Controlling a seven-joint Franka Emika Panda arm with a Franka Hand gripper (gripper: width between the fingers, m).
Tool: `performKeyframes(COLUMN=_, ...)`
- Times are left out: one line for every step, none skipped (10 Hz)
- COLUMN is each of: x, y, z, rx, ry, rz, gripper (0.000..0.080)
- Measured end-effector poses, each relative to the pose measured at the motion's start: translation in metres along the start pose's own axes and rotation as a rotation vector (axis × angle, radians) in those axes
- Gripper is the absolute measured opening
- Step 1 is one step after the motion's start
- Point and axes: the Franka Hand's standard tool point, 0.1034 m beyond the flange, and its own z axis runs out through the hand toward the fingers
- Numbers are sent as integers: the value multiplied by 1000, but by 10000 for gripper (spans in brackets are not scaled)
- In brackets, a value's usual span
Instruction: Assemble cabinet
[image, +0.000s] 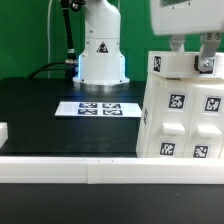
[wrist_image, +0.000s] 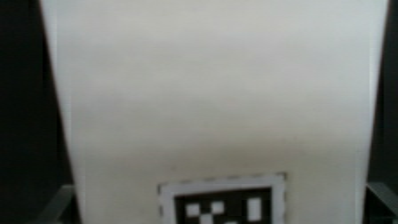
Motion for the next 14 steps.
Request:
performKeyframes(x=-3, y=2, z=3, rx=-5, ry=-3, rz=101, gripper=565)
performKeyframes(x=-4, y=1, z=3, rx=-6, ry=-15, rz=231, gripper=565)
performKeyframes(x=-5, y=1, z=3, rx=-7, ry=-31, rz=321, gripper=565)
performKeyframes(x=-7, y=1, z=3, rx=-7, ry=-39, rz=333, gripper=568)
performKeyframes(x=-9, y=1, z=3, rx=-9, ry=-46, rz=330, gripper=568)
performKeyframes(x=-10, y=1, z=3, rx=-9, ry=-47, rz=317, gripper=759)
performKeyframes(x=-10, y=-1, z=-1, rx=-2, ry=-58, rz=295, gripper=759)
performKeyframes(x=-12, y=-4, z=-10, rx=11, ry=-80, rz=280, gripper=792)
performKeyframes(x=-13, y=-7, z=-19, rx=23, ry=-100, rz=272, gripper=792)
performKeyframes(x=-16, y=-11, z=-29, rx=38, ry=-122, rz=267, gripper=798)
performKeyframes(x=-17, y=-12, z=-33, rx=46, ry=-129, rz=261, gripper=797)
performKeyframes(x=-17, y=-11, z=-30, rx=41, ry=-127, rz=247, gripper=797)
performKeyframes(x=-18, y=-11, z=-29, rx=41, ry=-125, rz=216, gripper=797)
performKeyframes(x=-19, y=-9, z=-26, rx=36, ry=-114, rz=156, gripper=797)
